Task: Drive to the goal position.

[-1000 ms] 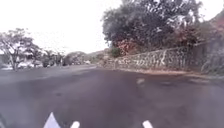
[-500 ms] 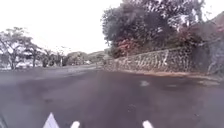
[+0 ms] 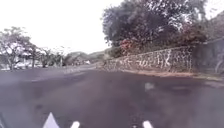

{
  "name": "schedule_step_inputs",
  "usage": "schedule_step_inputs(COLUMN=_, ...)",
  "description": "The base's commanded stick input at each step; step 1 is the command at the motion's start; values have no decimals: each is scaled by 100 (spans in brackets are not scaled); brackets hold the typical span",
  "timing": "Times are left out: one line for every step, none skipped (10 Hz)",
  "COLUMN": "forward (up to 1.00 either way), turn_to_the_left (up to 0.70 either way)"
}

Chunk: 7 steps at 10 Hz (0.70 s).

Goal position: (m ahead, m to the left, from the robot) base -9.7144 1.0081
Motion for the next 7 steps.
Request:
schedule_step_inputs(forward=70, turn_to_the_left=35)
schedule_step_inputs(forward=70, turn_to_the_left=35)
schedule_step_inputs(forward=70, turn_to_the_left=35)
schedule_step_inputs(forward=70, turn_to_the_left=35)
schedule_step_inputs(forward=70, turn_to_the_left=35)
schedule_step_inputs(forward=70, turn_to_the_left=35)
schedule_step_inputs(forward=70, turn_to_the_left=35)
